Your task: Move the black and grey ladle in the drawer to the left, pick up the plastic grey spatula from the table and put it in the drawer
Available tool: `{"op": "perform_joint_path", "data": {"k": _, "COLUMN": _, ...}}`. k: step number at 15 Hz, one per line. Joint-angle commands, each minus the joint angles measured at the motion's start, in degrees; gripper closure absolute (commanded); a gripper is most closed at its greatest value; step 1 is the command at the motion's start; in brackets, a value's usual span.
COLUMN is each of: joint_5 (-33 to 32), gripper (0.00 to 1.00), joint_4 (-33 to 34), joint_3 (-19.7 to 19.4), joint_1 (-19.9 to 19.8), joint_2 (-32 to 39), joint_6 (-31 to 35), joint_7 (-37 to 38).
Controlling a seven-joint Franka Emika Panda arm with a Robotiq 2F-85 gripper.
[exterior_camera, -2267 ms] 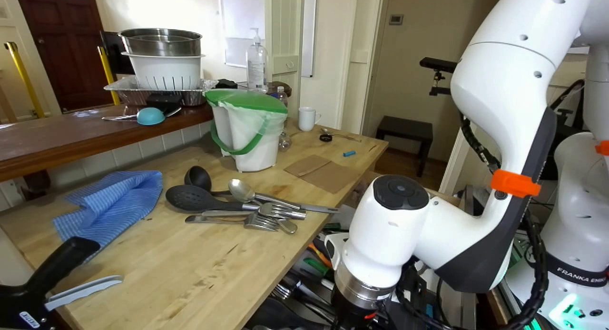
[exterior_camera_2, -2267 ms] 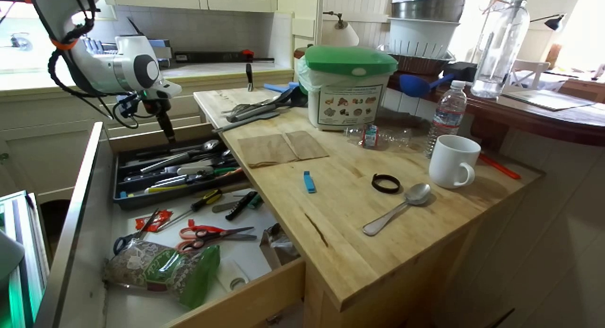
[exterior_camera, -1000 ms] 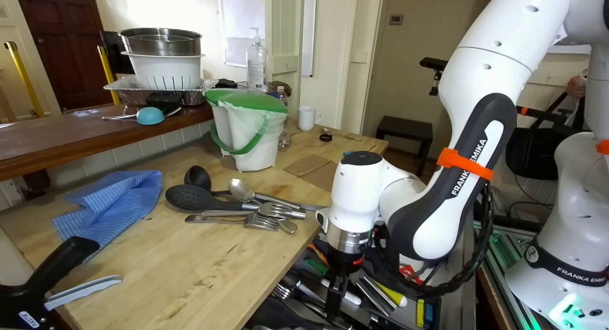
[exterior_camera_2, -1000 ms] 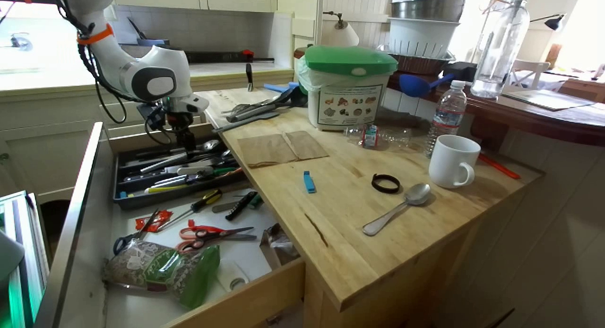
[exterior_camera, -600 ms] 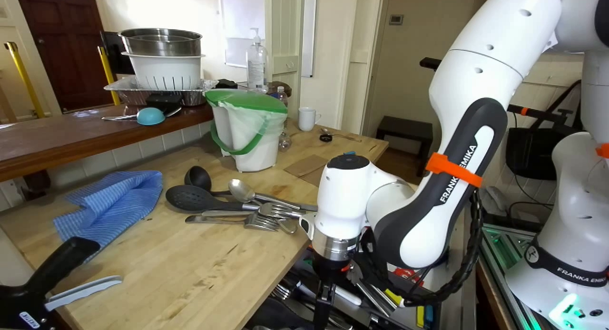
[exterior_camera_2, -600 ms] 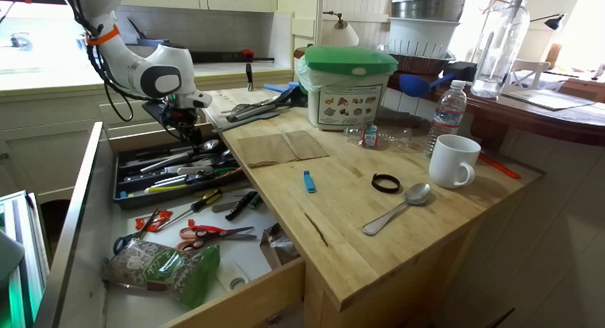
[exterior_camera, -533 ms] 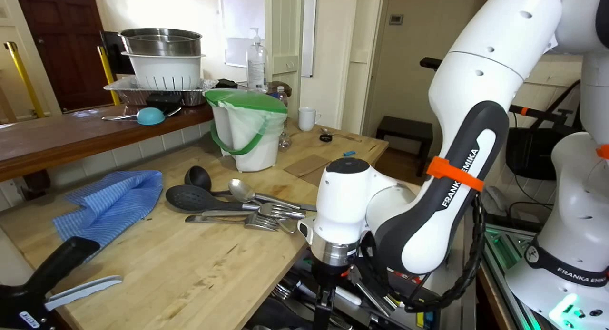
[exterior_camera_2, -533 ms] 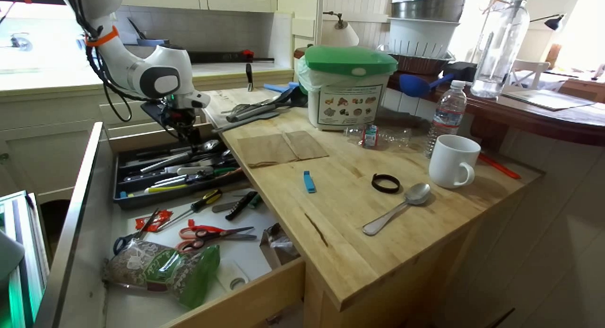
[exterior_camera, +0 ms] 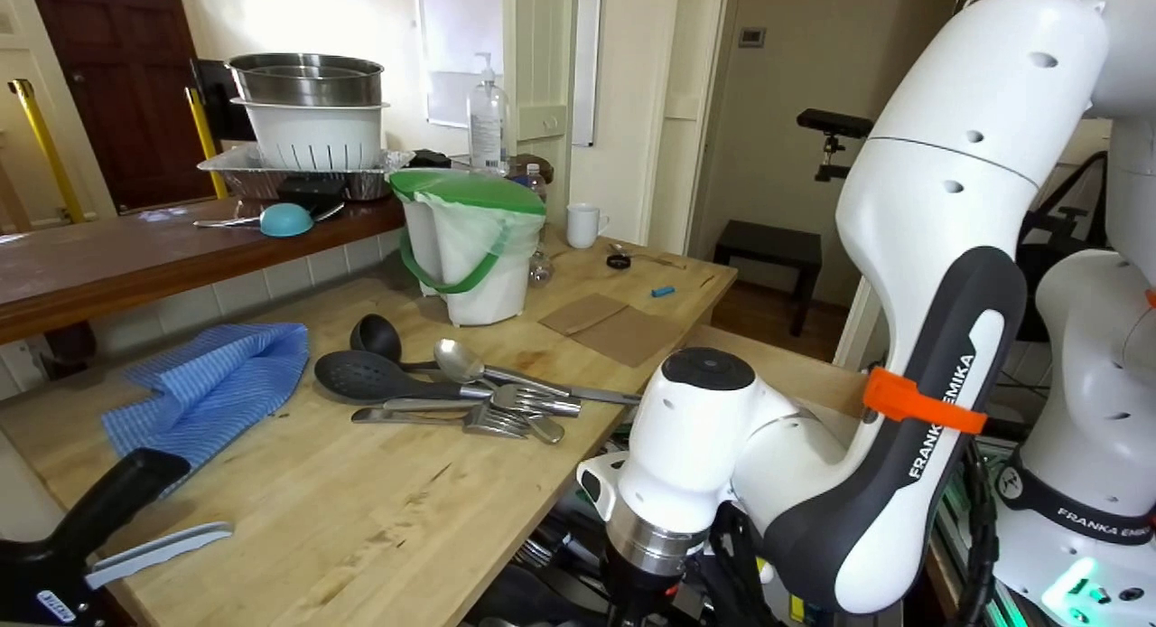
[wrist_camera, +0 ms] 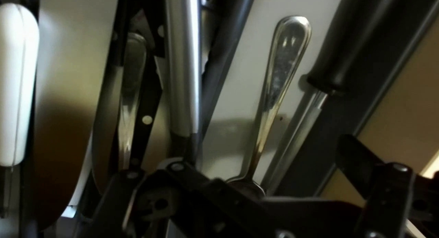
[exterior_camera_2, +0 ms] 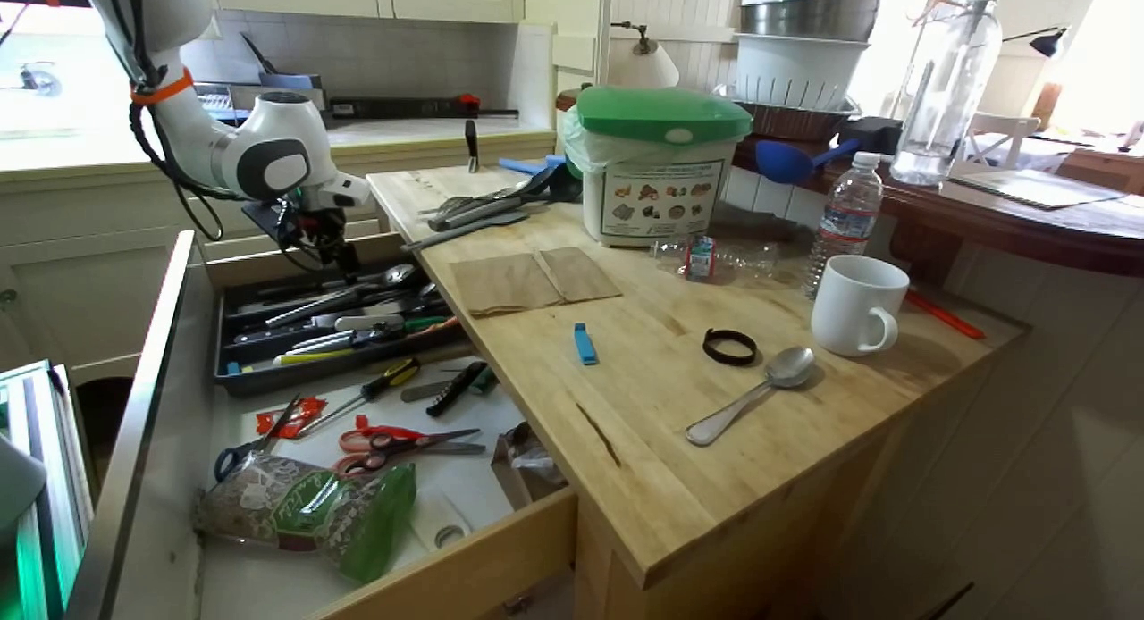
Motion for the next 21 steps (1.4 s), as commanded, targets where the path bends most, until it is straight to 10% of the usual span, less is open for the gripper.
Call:
{"op": "perform_joint_path", "data": {"k": 1, "joint_5": 2.30, "gripper": 0.00, "joint_4": 0.72, "joint_3": 0.65, "joint_1": -0.77, "joint_2": 0.04, "joint_6": -2.86, "joint_7": -2.20}}
{"op": "perform_joint_path", "data": {"k": 16, "joint_5": 7.95, "gripper": 0.00, "joint_4": 0.28, "joint_3": 2.22, "joint_1": -5.10, "joint_2": 0.38, "joint_6": -7.58, "joint_7": -3.98}}
{"op": "perform_joint_path", "data": {"k": 21, "joint_5": 8.30, "gripper": 0.33, "joint_4": 4.14, "joint_3": 4.86, "joint_1": -9.86, "joint_2": 4.09, "joint_6": -8.57, "joint_7": -10.43}}
